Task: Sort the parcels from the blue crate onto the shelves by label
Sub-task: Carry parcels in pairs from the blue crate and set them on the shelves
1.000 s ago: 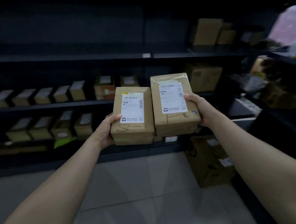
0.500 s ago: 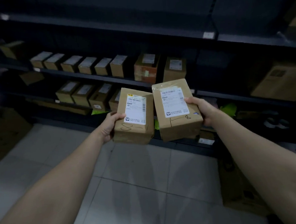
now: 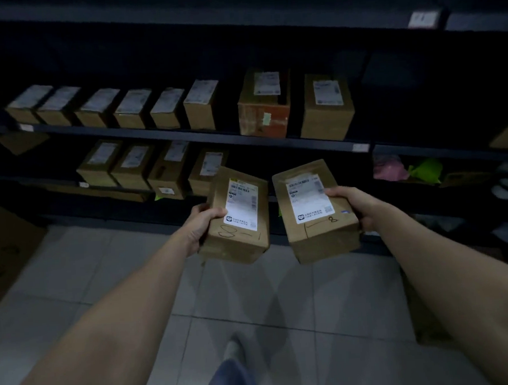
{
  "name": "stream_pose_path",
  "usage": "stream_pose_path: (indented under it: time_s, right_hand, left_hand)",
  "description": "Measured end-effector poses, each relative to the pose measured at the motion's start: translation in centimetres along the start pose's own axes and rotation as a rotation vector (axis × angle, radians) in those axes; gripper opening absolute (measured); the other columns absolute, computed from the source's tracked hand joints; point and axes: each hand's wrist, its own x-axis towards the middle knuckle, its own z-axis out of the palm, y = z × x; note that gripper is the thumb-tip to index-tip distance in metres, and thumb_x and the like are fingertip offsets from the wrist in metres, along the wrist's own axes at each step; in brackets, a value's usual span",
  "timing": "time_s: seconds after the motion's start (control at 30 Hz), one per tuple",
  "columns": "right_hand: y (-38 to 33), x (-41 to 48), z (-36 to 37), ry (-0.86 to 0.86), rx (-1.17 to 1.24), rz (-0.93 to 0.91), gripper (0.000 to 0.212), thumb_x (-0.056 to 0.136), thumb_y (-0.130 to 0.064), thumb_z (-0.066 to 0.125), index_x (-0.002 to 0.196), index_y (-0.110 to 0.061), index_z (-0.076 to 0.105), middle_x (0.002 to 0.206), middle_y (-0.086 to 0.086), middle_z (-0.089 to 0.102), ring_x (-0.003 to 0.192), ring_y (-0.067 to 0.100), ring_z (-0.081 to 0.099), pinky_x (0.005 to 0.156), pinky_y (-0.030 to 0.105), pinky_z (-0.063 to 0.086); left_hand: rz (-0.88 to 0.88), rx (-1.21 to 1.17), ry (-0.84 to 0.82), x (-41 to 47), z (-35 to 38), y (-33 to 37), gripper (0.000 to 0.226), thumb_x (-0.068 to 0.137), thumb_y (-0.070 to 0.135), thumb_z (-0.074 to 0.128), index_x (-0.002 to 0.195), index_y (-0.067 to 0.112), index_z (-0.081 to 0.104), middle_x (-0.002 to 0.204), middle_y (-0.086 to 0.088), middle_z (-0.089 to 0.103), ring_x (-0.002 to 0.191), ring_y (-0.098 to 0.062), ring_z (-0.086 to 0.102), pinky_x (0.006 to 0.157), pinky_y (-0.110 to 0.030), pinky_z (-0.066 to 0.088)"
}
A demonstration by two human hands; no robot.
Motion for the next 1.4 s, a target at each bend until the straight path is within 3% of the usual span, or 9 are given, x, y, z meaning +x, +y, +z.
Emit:
stream_pose_path:
  time_s: [0.2, 0.37, 0.53, 0.73, 0.9, 1.0, 1.17, 1.27, 1.4]
  right_hand:
    - [-0.4, 5.1, 2.1, 0.015, 0.179, -0.074, 0.034, 0.086, -0.037, 0.065, 0.112, -0.015, 0.066, 0.102, 0.012, 0.074, 0.084, 0.027, 0.072, 0.073, 0.039, 0.057]
    - [-1.0, 9.7, 2.1, 0.018, 0.29, -0.099, 0.039, 0.088, -0.03, 0.062, 0.122, -0.013, 0.062, 0.115, 0.016, 0.069, 0.099, 0.032, 0.067, 0.08, 0.042, 0.057]
    - [-2.0, 17.0, 1.0, 0.097, 0.303, -0.117, 0.025, 0.088, -0.024, 0.064, 0.11, -0.014, 0.065, 0.087, 0.008, 0.076, 0.074, 0.025, 0.074, 0.056, 0.035, 0.058]
    - [-3.2, 27.6, -1.1, 0.159, 0.274, -0.12, 0.032, 0.086, -0.035, 0.067, 0.109, -0.013, 0.069, 0.094, 0.011, 0.075, 0.074, 0.025, 0.073, 0.054, 0.031, 0.056]
    - [-3.4, 35.0, -2.5, 0.145, 0.332, -0.111, 0.027, 0.087, -0.036, 0.063, 0.098, -0.012, 0.068, 0.077, 0.008, 0.076, 0.062, 0.021, 0.072, 0.047, 0.027, 0.054]
    - [-3.4, 38.0, -3.0, 0.138, 0.376, -0.134, 0.023, 0.091, -0.034, 0.06, 0.096, -0.012, 0.066, 0.072, 0.006, 0.075, 0.059, 0.019, 0.072, 0.044, 0.026, 0.053]
    - [-3.0, 41.0, -3.3, 0.115, 0.393, -0.153, 0.021, 0.093, -0.03, 0.057, 0.101, -0.013, 0.065, 0.079, 0.003, 0.076, 0.068, 0.018, 0.072, 0.053, 0.027, 0.054]
    - [-3.0, 41.6, -3.1, 0.143, 0.382, -0.178, 0.029, 0.093, -0.026, 0.058, 0.116, -0.008, 0.061, 0.091, 0.005, 0.072, 0.076, 0.018, 0.069, 0.057, 0.027, 0.053]
    - [-2.9, 41.3, -3.1, 0.329, 0.303, -0.174, 0.048, 0.09, -0.017, 0.064, 0.133, 0.0, 0.05, 0.125, 0.013, 0.059, 0.103, 0.027, 0.06, 0.085, 0.038, 0.051]
  left_hand:
    - [-0.026, 0.058, -0.195, 6.9, -0.6, 3.2, 0.048, 0.079, 0.023, 0.071, 0.124, 0.01, 0.059, 0.107, -0.016, 0.071, 0.098, -0.034, 0.067, 0.085, -0.049, 0.054]
    - [-0.053, 0.07, -0.205, 13.3, 0.5, 4.6, 0.066, 0.079, 0.019, 0.073, 0.136, 0.011, 0.041, 0.125, -0.018, 0.06, 0.107, -0.035, 0.062, 0.091, -0.053, 0.051]
    - [-0.027, 0.099, -0.21, 21.0, 2.4, 4.5, 0.056, 0.081, 0.02, 0.071, 0.131, 0.011, 0.047, 0.116, -0.014, 0.065, 0.1, -0.03, 0.066, 0.077, -0.039, 0.055]
    - [0.017, 0.112, -0.236, 30.7, 4.5, 3.9, 0.022, 0.083, 0.03, 0.069, 0.104, 0.023, 0.064, 0.09, 0.001, 0.076, 0.082, -0.018, 0.072, 0.063, -0.03, 0.056]
    - [-0.033, 0.145, -0.191, 37.1, 5.7, 2.7, 0.05, 0.08, 0.04, 0.069, 0.122, 0.014, 0.061, 0.112, -0.008, 0.068, 0.1, -0.027, 0.064, 0.081, -0.036, 0.053]
    - [-0.045, 0.145, -0.149, 39.6, 6.0, 2.2, 0.053, 0.078, 0.042, 0.07, 0.121, 0.014, 0.06, 0.11, -0.008, 0.068, 0.093, -0.026, 0.064, 0.068, -0.03, 0.052]
    - [-0.036, 0.196, -0.073, 42.2, 6.3, 1.7, 0.067, 0.079, 0.044, 0.068, 0.135, 0.017, 0.044, 0.114, 0.004, 0.048, 0.088, -0.018, 0.051, 0.074, -0.029, 0.042]
    - [-0.009, 0.163, -0.083, 43.0, 6.3, 2.3, 0.043, 0.085, 0.032, 0.065, 0.123, 0.012, 0.057, 0.124, -0.009, 0.059, 0.108, -0.031, 0.057, 0.094, -0.043, 0.047]
    - [-0.004, 0.145, -0.083, 43.3, 6.7, 3.0, 0.007, 0.096, 0.011, 0.051, 0.098, 0.011, 0.057, 0.102, -0.01, 0.06, 0.09, -0.028, 0.058, 0.082, -0.039, 0.052]
